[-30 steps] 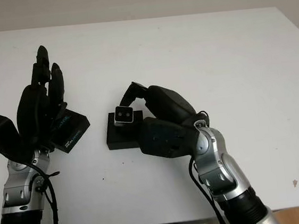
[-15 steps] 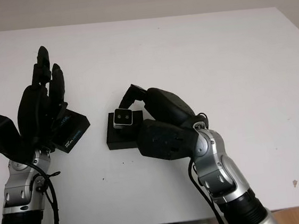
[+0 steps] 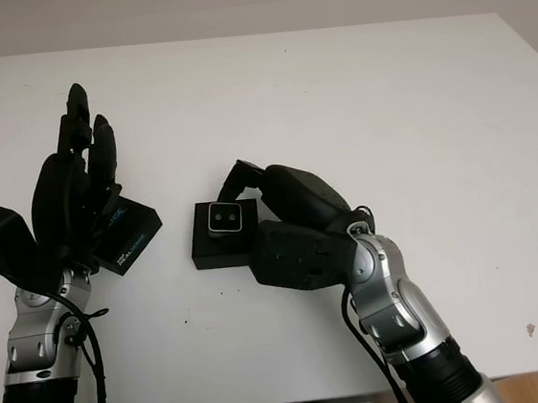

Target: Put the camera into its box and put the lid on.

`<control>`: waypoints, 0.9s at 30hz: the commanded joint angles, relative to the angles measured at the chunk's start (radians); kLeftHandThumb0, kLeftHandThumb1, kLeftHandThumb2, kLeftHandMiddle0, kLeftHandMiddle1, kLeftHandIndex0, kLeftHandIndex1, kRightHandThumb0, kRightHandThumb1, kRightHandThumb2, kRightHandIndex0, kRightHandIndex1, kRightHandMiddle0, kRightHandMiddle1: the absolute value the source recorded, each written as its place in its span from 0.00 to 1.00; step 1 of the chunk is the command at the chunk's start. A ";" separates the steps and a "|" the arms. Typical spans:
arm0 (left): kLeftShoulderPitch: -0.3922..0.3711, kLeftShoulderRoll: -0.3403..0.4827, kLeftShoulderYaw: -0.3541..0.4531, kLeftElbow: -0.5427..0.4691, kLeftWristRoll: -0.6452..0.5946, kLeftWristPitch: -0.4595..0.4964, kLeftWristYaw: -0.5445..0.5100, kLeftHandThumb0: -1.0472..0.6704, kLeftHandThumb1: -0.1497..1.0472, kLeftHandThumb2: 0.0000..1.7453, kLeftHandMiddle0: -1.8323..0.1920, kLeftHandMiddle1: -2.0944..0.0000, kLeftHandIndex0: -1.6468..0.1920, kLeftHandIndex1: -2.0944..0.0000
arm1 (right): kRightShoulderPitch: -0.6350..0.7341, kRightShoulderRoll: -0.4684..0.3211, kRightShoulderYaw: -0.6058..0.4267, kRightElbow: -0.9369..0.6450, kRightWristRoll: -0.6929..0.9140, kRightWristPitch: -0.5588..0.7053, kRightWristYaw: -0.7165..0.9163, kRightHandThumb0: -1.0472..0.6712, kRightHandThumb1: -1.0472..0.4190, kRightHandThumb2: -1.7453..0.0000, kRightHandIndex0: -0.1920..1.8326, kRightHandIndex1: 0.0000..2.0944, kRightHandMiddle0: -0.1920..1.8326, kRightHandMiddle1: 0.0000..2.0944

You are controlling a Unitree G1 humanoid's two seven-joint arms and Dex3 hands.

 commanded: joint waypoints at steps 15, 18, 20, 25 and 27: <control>0.009 0.003 0.001 -0.020 0.003 -0.001 0.002 0.19 1.00 0.26 1.00 1.00 1.00 1.00 | -0.024 -0.012 0.001 0.048 -0.006 -0.042 -0.012 0.37 0.00 0.97 0.28 0.03 0.24 0.80; 0.009 0.002 0.002 -0.021 0.001 -0.001 0.001 0.18 1.00 0.26 1.00 1.00 1.00 1.00 | -0.026 -0.018 0.004 0.044 -0.015 -0.040 -0.005 0.37 0.00 0.96 0.28 0.03 0.24 0.79; 0.009 0.003 0.003 -0.020 -0.001 -0.003 -0.003 0.18 1.00 0.26 1.00 1.00 1.00 1.00 | -0.025 -0.021 0.004 0.042 -0.016 -0.046 -0.005 0.37 0.00 0.96 0.28 0.03 0.24 0.79; 0.010 0.004 0.003 -0.027 0.002 0.002 -0.001 0.18 1.00 0.26 1.00 1.00 1.00 1.00 | -0.018 -0.026 0.007 0.031 -0.032 -0.054 -0.018 0.38 0.00 0.97 0.28 0.03 0.24 0.78; 0.010 0.006 0.003 -0.027 0.001 0.000 -0.003 0.18 1.00 0.26 1.00 1.00 1.00 1.00 | -0.016 -0.034 0.012 0.032 -0.050 -0.072 -0.028 0.37 0.00 0.97 0.28 0.03 0.24 0.78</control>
